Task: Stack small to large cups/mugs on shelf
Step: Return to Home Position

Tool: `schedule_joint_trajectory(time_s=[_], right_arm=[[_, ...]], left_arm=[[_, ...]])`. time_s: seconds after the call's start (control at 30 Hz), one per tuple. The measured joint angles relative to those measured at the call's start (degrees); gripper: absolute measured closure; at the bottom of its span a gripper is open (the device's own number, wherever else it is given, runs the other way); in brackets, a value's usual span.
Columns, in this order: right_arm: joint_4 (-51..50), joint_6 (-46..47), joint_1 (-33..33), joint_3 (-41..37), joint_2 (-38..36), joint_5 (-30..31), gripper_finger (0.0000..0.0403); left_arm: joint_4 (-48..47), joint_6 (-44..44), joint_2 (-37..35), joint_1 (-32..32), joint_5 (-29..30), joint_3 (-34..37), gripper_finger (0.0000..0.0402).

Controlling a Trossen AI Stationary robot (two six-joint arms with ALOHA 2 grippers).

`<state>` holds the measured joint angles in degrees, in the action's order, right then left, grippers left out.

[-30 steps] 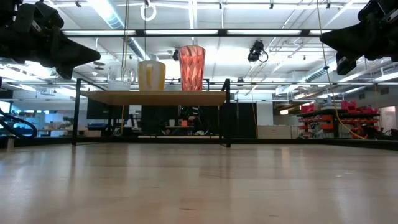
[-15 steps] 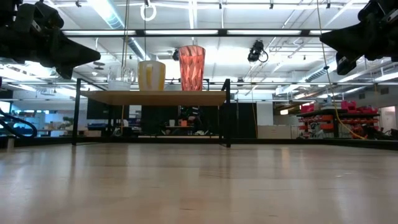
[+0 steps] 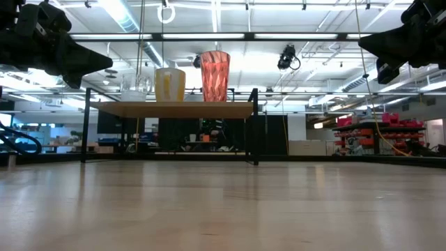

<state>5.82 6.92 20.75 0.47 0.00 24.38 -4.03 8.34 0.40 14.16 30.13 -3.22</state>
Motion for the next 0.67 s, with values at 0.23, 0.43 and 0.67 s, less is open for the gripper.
schedule_joint_trajectory(time_s=[0.23,0.43,0.67], right_arm=[[0.0,0.0,0.0,0.0,0.0,0.0,0.0394],[0.0,0.0,0.0,0.0,0.0,0.0,0.0394],[0.0,0.0,0.0,0.0,0.0,0.0,0.0394]], left_arm=[[0.0,0.0,0.0,0.0,0.0,0.0,0.0366],[0.0,0.0,0.0,0.0,0.0,0.0,0.0372],[0.0,0.0,0.0,0.0,0.0,0.0,0.037]])
